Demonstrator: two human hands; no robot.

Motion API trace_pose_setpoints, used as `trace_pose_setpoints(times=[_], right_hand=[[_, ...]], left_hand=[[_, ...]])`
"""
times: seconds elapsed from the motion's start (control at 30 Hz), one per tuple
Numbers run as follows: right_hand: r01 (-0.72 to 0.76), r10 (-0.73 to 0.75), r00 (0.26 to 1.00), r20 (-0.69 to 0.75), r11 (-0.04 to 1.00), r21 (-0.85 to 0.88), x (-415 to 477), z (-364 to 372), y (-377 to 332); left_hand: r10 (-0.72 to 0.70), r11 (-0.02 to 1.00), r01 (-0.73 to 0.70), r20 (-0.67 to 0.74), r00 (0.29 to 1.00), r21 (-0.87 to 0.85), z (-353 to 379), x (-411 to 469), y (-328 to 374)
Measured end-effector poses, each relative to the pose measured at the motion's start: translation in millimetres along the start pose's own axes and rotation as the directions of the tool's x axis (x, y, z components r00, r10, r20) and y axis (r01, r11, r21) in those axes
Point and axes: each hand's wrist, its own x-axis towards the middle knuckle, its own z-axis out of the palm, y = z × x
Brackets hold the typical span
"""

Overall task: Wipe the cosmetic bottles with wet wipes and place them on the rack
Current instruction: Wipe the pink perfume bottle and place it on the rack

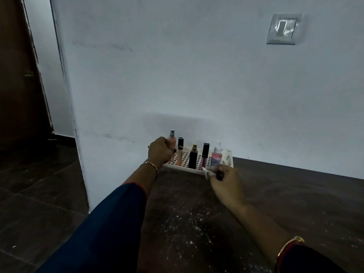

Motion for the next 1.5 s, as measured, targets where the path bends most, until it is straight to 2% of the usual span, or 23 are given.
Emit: trace_pose_setpoints(times=[0.23, 0.43, 0.73, 0.93, 1.03, 1.17, 1.3, 1.4, 1.5], right_hand=[[0.005, -0.006, 0.999, -0.035, 1.000, -0.028, -0.6, 3.8, 3.3], [0.003, -0.003, 1.000, -0.020, 0.999, -0.041, -0.9, 5.8, 3.2], [-0.049, 0.049, 0.999, -0.019, 0.999, 0.001, 0.5, 5.0, 4.4], [-0.069, 0.069, 0.997, -0.021, 0.998, 0.014, -5.0, 1.3, -4.6], [-0.059, 0.061, 0.997, -0.055, 0.998, 0.031, -10.0, -4.7, -16.4], [-0.118, 0.129, 0.985, -0.112, 0.988, 0.103, -19.0, -12.1, -26.5], [-0.153, 0.192, 0.969, -0.154, 0.959, 0.237, -37.5, -26.6, -38.9], [-0.200, 0.251, 0.960, -0.127, 0.927, 0.318, -52.3, -39.9, -47.1], [-0.234, 0.292, 0.951, -0.101, 0.894, 0.382, -65.7, -55.1, -50.3]], left_hand=[[0.012, 0.994, -0.012, -0.007, 1.000, 0.111, 11.4, 2.7, -9.5], [0.022, 0.993, -0.019, -0.024, 0.999, 0.117, 13.8, 0.8, -8.9], [-0.018, 1.000, 0.018, -0.061, 0.998, 0.008, 8.1, -1.6, -6.7], [0.021, 0.998, -0.016, -0.087, 0.996, 0.053, -13.0, -8.0, -9.3], [0.015, 1.000, -0.014, -0.099, 0.995, 0.013, -21.9, -21.4, -4.3], [0.026, 0.997, -0.035, -0.124, 0.992, -0.066, -21.6, -63.0, 7.1], [0.070, 0.989, -0.080, -0.085, 0.994, -0.127, -17.4, -110.7, 30.7], [0.033, 0.945, -0.013, 0.056, 0.998, -0.326, -13.7, -142.7, 50.3], [0.043, 0.876, 0.072, 0.226, 0.973, -0.477, -12.9, -174.3, 72.7]])
